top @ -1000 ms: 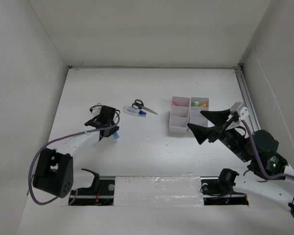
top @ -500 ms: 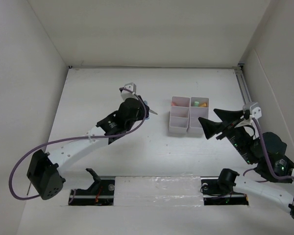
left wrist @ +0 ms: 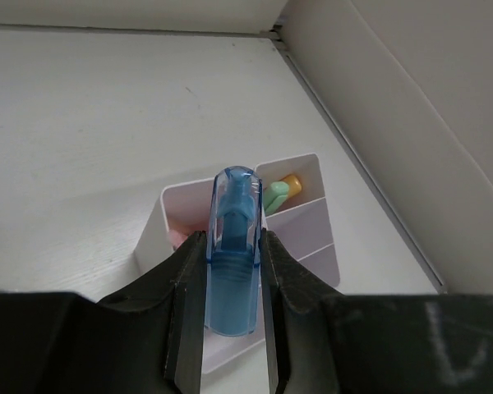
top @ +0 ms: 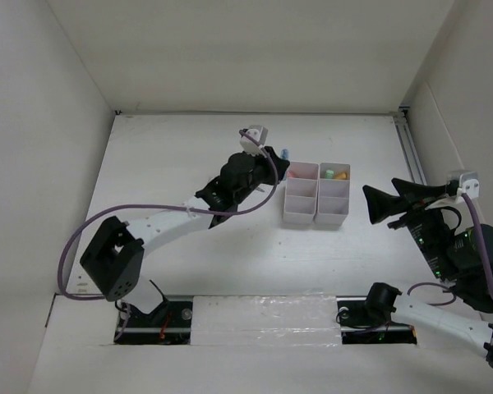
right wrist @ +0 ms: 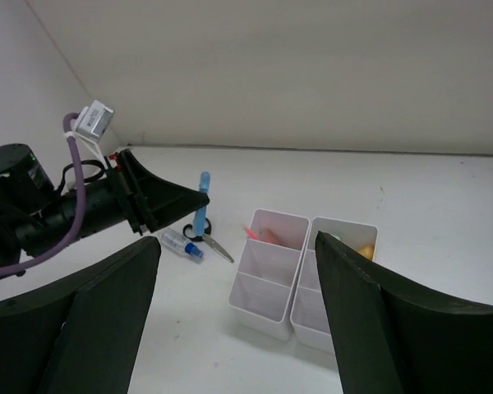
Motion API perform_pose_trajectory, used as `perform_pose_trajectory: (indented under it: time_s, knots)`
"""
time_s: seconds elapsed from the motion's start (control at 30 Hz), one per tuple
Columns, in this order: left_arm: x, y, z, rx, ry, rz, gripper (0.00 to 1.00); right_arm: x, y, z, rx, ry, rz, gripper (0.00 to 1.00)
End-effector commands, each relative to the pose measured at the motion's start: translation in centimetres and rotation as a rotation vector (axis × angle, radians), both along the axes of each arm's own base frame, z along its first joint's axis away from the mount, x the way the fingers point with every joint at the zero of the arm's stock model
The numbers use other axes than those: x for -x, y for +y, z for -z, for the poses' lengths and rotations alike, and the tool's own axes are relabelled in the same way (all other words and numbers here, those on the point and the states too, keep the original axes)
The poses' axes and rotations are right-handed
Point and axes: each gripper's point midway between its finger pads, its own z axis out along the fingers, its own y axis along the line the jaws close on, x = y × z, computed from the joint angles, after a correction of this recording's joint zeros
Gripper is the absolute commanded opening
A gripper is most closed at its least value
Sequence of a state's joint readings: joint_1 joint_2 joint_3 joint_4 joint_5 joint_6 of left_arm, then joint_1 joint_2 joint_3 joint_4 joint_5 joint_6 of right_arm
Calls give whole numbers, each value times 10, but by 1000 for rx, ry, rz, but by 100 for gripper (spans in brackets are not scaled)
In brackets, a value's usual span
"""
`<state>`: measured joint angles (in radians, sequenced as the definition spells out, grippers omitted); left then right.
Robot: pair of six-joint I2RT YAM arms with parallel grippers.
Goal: Sort the stationery into containers
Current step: Place the stationery into the container
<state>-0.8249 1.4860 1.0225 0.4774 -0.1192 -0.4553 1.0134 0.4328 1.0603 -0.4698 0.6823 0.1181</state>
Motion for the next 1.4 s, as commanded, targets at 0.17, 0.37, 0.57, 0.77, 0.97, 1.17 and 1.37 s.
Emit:
perform_pose_trajectory:
  time_s: [0.17, 0.37, 0.57, 0.77, 0.97, 1.17, 1.37]
  knots:
    - [19, -65, -85, 97, -273, 167, 0, 3, -23, -6, -11, 18, 72, 82]
    - [25, -89, -82, 102, -270, 211, 0, 3, -26, -7, -12, 20, 82, 82]
    - [39, -108, -78, 124, -269, 276, 0, 3, -25, -7, -4, 24, 82, 82]
    - [46, -119, -73, 122, -348, 333, 0, 4, -27, -10, -12, 20, 82, 82]
    - [44, -135, -63, 112, -383, 371, 0, 10, -34, -18, -25, 10, 69, 82]
    - [35, -155, -46, 103, -403, 399, 0, 12, -32, -17, -13, 13, 50, 81]
    - [25, -173, -31, 85, -398, 412, 0, 13, -27, -18, -12, 18, 27, 81]
